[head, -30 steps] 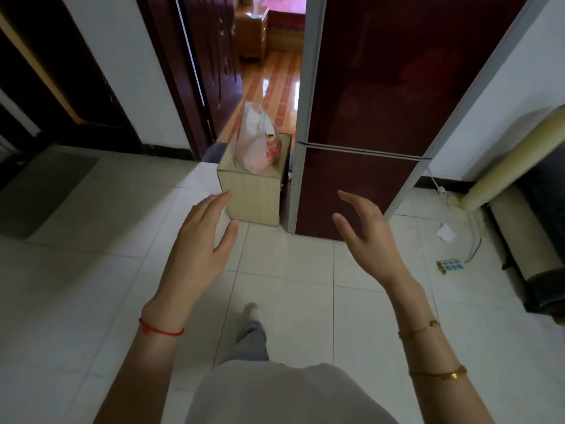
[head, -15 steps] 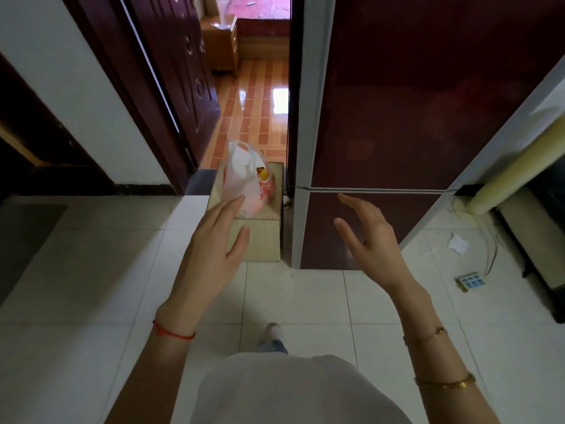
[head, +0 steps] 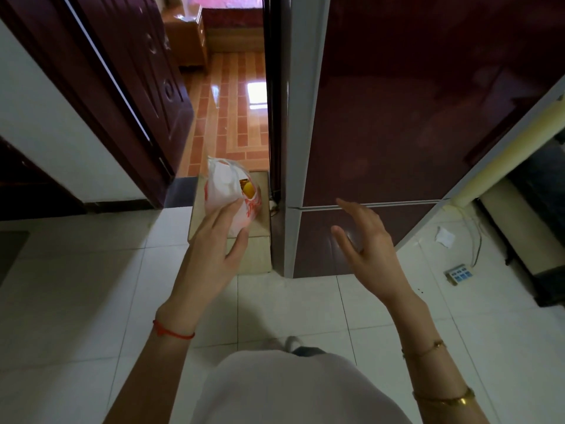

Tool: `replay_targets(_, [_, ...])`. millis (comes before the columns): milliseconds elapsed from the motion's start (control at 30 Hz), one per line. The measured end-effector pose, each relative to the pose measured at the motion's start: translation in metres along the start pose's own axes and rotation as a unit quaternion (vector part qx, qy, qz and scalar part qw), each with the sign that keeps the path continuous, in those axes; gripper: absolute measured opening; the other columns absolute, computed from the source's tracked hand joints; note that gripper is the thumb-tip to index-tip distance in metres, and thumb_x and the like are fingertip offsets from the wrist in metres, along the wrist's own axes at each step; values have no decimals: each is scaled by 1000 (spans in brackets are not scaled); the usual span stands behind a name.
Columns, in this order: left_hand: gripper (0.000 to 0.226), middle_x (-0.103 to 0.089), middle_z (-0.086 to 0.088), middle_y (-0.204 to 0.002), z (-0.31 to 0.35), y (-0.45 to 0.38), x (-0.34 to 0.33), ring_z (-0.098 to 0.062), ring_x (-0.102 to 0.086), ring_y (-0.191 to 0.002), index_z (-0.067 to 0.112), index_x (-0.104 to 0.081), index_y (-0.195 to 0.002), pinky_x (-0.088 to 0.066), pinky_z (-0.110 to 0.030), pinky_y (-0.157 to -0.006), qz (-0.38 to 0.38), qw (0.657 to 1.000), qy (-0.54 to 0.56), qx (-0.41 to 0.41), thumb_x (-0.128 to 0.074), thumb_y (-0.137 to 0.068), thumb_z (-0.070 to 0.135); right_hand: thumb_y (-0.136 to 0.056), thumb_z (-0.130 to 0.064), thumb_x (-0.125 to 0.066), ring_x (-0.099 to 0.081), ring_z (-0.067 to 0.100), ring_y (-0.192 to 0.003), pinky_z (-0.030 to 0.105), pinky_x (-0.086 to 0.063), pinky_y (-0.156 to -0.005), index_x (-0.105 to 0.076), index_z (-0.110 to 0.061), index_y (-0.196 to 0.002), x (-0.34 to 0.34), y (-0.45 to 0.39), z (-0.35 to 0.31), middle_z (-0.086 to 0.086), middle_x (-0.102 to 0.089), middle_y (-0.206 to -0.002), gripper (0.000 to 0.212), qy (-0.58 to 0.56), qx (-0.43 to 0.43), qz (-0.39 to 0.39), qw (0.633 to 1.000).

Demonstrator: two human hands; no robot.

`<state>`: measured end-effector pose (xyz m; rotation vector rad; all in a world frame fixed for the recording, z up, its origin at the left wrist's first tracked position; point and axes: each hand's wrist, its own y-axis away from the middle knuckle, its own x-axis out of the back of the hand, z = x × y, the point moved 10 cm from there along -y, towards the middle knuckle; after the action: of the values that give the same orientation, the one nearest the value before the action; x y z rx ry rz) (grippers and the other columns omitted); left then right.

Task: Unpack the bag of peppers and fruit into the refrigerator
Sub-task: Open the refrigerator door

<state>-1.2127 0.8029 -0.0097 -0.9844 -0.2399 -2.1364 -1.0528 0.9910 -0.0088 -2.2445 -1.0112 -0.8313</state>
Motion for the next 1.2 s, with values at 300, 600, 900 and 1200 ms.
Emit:
replay_targets(300, [42,-48,-4,-142,16,-59,-12,-21,-47,-127,19,-45,-139,-46,-41,-104,8,999,37,3,-51,-98,27,-99,-27,-54,-38,16,-138,39,-36,-114,-47,-13,-141,34,-54,-27,2,-48,-143,45,29,74,76,994])
replay_targets(600, [58,-38,-3,-152,47,-158,-34,-17,-39,-138,14,-29,-150,-33,-31,-114,-4,994,102,-23,-53,-98,26,-99,-25,-51,-22,25,-148,42,-25,-120,-38,-9,-147,63,-131,-81,7,-30,-157,53,118,167,160,966])
replay_targets(900, [53,-47,-5,-144,75,-203,-40,-3,-42,-119,12,-33,-146,-42,-16,-97,4,978,189,-91,-53,-98,22,-99,-23,-51,-10,24,-152,36,-14,-124,-26,-11,-153,52,-172,-96,6,-18,-163,60,158,179,162,958])
replay_targets(1200, [47,-41,-9,-148,59,-217,-47,-23,-43,-134,13,-35,-145,-34,-22,-100,-23,987,151,-59,-46,-99,13,-100,-25,-50,-5,21,-153,41,-16,-124,-20,-14,-155,43,-175,-92,4,-12,-164,64,138,160,144,967])
